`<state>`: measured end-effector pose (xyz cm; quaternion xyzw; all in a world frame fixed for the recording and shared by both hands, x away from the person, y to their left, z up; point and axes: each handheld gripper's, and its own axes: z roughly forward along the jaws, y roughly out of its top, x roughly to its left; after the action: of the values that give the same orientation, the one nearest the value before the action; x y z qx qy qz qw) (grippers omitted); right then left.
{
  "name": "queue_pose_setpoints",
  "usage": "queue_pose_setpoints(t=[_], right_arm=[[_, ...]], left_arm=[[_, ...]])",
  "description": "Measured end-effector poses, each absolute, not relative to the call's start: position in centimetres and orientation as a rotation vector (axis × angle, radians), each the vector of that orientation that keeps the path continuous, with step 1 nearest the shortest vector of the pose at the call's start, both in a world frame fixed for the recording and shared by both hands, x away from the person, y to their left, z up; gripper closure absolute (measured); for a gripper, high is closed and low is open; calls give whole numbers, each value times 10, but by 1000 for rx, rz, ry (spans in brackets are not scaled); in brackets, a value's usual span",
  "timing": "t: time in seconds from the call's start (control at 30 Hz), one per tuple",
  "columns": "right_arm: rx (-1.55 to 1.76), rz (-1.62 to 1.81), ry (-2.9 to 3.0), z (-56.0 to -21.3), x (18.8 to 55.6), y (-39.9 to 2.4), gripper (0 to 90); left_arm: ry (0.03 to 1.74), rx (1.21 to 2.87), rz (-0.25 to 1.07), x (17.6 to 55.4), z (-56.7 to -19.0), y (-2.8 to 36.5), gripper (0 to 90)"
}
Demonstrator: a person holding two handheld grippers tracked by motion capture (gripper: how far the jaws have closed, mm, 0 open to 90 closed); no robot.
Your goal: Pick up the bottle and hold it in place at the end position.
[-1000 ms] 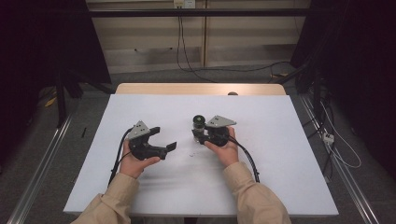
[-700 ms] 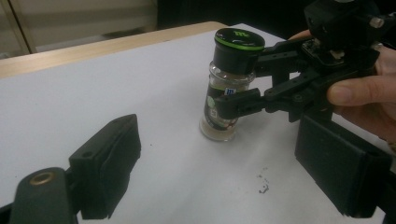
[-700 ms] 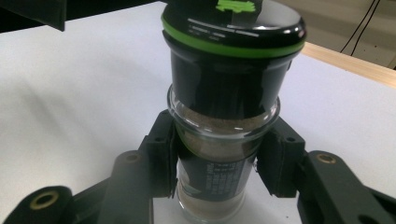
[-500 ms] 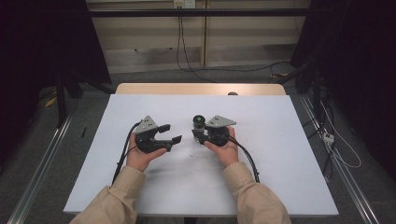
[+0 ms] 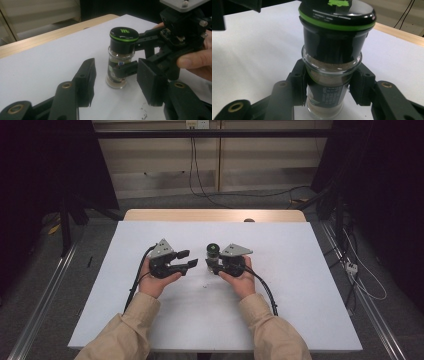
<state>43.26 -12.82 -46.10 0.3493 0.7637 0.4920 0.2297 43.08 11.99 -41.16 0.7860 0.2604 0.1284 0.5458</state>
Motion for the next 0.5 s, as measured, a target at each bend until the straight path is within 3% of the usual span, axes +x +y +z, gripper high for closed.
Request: queue_pose_setpoints(t=[0.5], right_arm=[[959,1352,2102,-461,432,-128,535]], left_arm=[[625,1915,247,443,-410,111,725]])
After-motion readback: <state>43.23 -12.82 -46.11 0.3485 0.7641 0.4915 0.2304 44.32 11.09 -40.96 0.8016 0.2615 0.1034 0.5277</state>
